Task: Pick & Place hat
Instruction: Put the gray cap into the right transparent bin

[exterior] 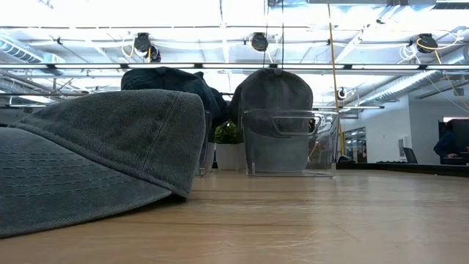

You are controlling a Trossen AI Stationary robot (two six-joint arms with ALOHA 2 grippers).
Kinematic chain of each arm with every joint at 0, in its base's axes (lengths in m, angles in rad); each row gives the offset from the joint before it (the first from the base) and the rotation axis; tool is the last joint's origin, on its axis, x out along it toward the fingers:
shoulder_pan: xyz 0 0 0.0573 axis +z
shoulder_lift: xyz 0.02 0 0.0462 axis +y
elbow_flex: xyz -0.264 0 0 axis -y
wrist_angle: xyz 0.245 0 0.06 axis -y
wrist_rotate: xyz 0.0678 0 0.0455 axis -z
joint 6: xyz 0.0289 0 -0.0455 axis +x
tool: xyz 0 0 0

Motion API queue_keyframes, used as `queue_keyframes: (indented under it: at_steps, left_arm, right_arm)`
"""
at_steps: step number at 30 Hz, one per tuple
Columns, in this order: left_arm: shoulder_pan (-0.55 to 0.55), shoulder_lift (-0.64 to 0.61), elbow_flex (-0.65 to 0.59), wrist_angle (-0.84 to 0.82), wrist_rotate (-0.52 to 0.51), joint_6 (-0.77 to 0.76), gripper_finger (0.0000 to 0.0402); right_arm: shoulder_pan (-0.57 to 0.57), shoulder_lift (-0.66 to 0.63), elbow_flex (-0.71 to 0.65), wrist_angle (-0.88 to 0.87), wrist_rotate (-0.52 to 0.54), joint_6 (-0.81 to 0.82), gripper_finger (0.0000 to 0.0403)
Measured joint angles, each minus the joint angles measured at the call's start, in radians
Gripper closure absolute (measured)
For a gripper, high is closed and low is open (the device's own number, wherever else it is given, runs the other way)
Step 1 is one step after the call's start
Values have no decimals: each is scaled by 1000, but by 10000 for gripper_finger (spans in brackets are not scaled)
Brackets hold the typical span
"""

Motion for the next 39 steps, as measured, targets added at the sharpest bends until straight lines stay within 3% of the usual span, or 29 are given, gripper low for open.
queue_keyframes:
  at_steps: [6, 10, 13, 22, 31, 39]
  left_arm:
    - [-4, 0, 0, 0, 16, -230, 78]
    - [-27, 4, 0, 0, 62, -284, 78]
    - [-67, 25, 0, 1, 69, -299, 78]
    - [-199, 135, 0, 0, 72, -303, 78]
    - [-349, 275, 0, -17, 72, 14, 78]
    - [-402, 389, 0, -148, 66, 201, 78]
  right_arm:
    - [-125, 1, 65, -255, -276, 136, 110]
    - [-203, 3, 65, -380, -532, 232, 110]
    - [-217, 2, 53, -405, -640, 210, 110]
    - [-179, 1, 48, -300, -647, 169, 110]
    - [-123, -22, 48, -158, -646, 196, 110]
    - [-121, -28, 48, -39, -640, 214, 110]
